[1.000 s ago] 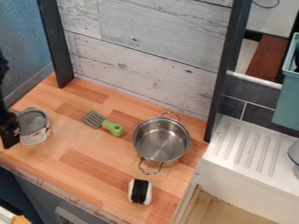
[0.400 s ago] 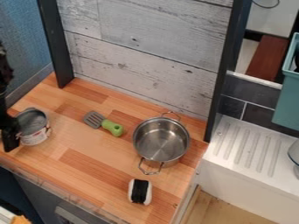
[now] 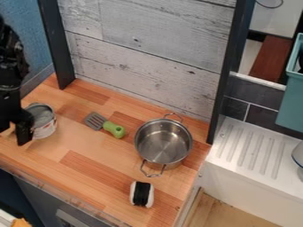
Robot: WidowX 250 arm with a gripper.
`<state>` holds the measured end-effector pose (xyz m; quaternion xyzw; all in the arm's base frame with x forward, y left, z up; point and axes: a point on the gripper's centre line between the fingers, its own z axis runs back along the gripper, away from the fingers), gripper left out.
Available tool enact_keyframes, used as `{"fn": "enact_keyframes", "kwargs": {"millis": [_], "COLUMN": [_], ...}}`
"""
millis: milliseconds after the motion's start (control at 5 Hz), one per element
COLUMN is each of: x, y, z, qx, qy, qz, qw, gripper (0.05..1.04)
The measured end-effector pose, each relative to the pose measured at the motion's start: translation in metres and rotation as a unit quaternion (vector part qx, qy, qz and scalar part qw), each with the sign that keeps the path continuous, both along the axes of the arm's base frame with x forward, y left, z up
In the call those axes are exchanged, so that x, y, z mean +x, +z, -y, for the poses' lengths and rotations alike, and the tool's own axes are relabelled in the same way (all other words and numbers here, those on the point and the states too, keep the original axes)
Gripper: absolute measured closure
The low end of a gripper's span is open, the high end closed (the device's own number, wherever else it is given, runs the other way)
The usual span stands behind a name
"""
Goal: Moved the can to the upper left of the table
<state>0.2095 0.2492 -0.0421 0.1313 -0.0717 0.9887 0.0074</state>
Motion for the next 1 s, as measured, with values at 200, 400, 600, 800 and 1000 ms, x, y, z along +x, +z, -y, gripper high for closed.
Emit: {"fn": "enact_keyframes", "kwargs": {"millis": [200, 400, 600, 800, 1000], "x": [0.015, 0.032, 0.05, 0.073, 0.091], "y": [-0.005, -0.005, -0.006, -0.003, -0.003], "z": [0.004, 0.001, 0.004, 0.016, 0.026], "qx": [-0.006, -0.002, -0.004, -0.009, -0.008], "qy": [0.004, 0.011, 0.006, -0.027, -0.063], "qz": [0.002, 0.008, 0.016, 0.034, 0.042], "qw": [1.0, 0.9999, 0.9999, 0.999, 0.9971], "gripper": [0.083, 0.083, 0.083, 0.083, 0.083]}}
